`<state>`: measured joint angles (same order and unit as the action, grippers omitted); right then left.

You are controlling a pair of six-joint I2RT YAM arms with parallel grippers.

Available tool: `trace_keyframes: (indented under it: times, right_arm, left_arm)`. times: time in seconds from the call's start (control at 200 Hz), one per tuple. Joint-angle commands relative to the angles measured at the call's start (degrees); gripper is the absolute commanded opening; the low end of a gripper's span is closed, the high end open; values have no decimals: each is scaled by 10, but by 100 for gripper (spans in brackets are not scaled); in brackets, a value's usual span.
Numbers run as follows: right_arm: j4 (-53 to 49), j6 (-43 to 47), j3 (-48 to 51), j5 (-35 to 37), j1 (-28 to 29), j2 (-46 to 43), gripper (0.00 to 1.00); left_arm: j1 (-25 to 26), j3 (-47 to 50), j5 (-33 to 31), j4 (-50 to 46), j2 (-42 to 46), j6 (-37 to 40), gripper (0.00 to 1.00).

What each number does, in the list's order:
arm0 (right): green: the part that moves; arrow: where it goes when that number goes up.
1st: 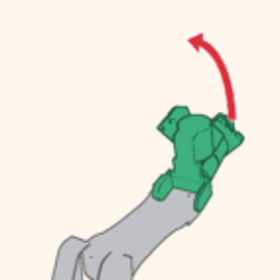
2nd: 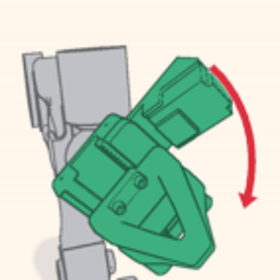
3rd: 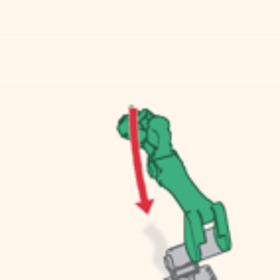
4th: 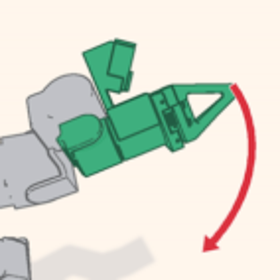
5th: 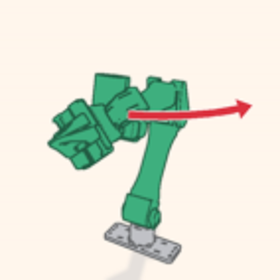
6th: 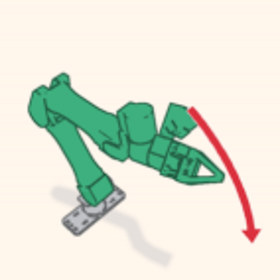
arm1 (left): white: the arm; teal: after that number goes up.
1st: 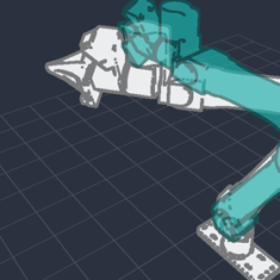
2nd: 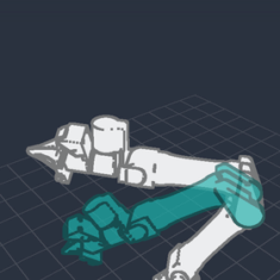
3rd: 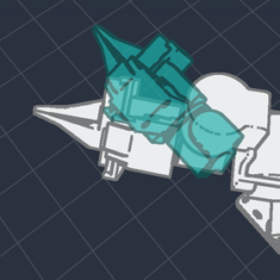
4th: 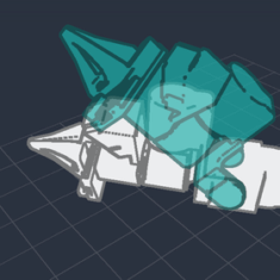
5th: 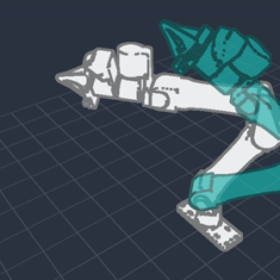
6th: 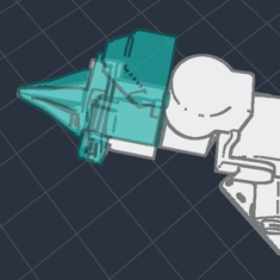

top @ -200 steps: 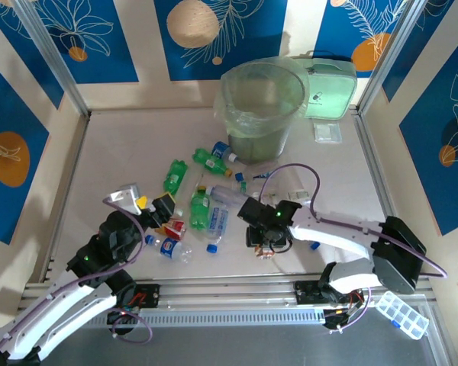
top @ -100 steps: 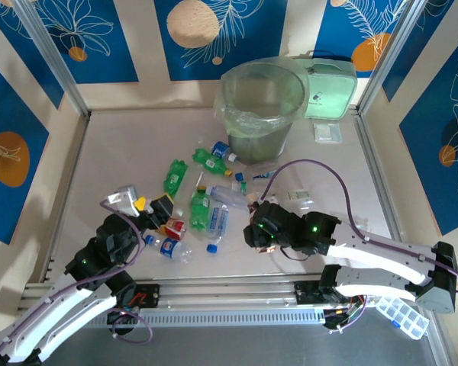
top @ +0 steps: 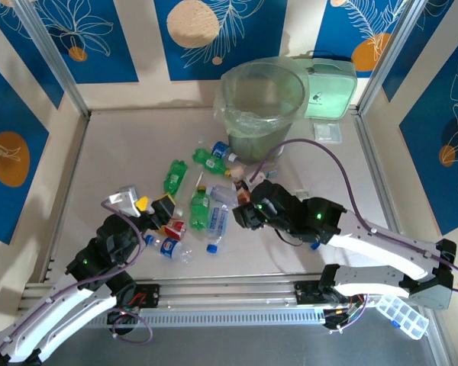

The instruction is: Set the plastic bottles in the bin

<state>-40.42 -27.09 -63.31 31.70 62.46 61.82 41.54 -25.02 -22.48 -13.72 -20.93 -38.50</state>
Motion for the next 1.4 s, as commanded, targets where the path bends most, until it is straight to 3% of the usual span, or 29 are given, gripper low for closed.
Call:
trace_keyframes:
  times: [0.0,0.15,0.505,0.9,1.251,1.396]
  right_arm:
    - [34,65,-55,-5,-24,17,38]
    - [55,107,-123,-36,-63,46,38]
    - [84,146,-301,-157,-212,130,38]
    - [5,110,-559,-223,-383,372,38]
    - [-170,114,-880,-217,-417,655,38]
    - [-142,129,-811,-179,-406,661,38]
  left_arm:
    - [2,7,6,11,16,1,90]
    - [2,14,1,13,36,-1,90]
    - [2,14,1,11,35,-3,89]
    - [2,15,0,17,19,0,89]
    - [2,11,-20,1,23,-3,89]
    - [2,10,-30,-11,36,-11,89]
